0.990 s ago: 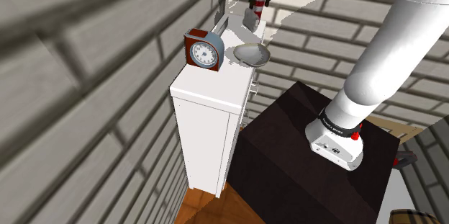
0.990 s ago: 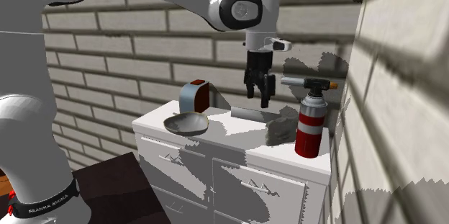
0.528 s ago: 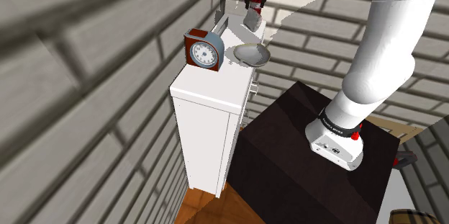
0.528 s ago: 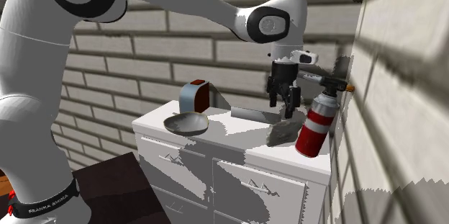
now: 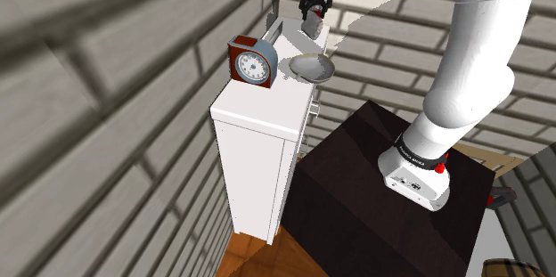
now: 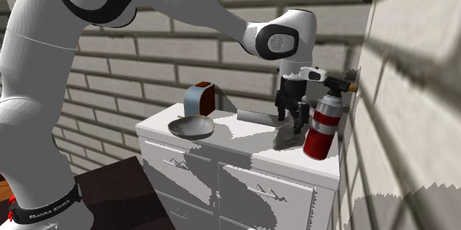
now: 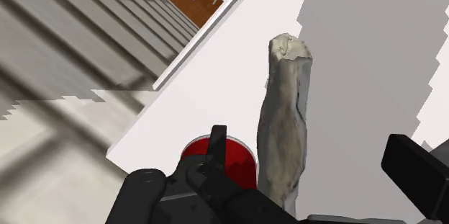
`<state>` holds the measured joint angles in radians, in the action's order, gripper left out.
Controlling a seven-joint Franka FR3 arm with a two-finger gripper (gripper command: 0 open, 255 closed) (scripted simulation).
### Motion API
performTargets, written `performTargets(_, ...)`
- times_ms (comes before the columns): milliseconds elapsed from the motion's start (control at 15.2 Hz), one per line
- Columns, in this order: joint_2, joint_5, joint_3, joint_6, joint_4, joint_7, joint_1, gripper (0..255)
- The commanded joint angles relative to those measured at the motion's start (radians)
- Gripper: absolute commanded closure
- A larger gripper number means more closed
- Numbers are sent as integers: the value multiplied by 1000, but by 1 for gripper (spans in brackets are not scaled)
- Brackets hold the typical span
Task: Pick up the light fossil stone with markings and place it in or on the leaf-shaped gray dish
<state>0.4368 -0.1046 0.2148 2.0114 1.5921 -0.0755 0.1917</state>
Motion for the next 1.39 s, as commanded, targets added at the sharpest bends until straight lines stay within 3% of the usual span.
performTargets(0, 18, -1, 1, 4, -3, 3, 2, 0)
performTargets(396, 18, -1, 1, 3, -4, 3, 2, 0)
performTargets(462, 20, -1, 1, 2, -8, 2, 3, 255)
performTargets(1056, 18, -1, 1, 3, -4, 3, 2, 255)
performTargets(1320, 1, 4, 3, -42, -33, 6, 1, 255)
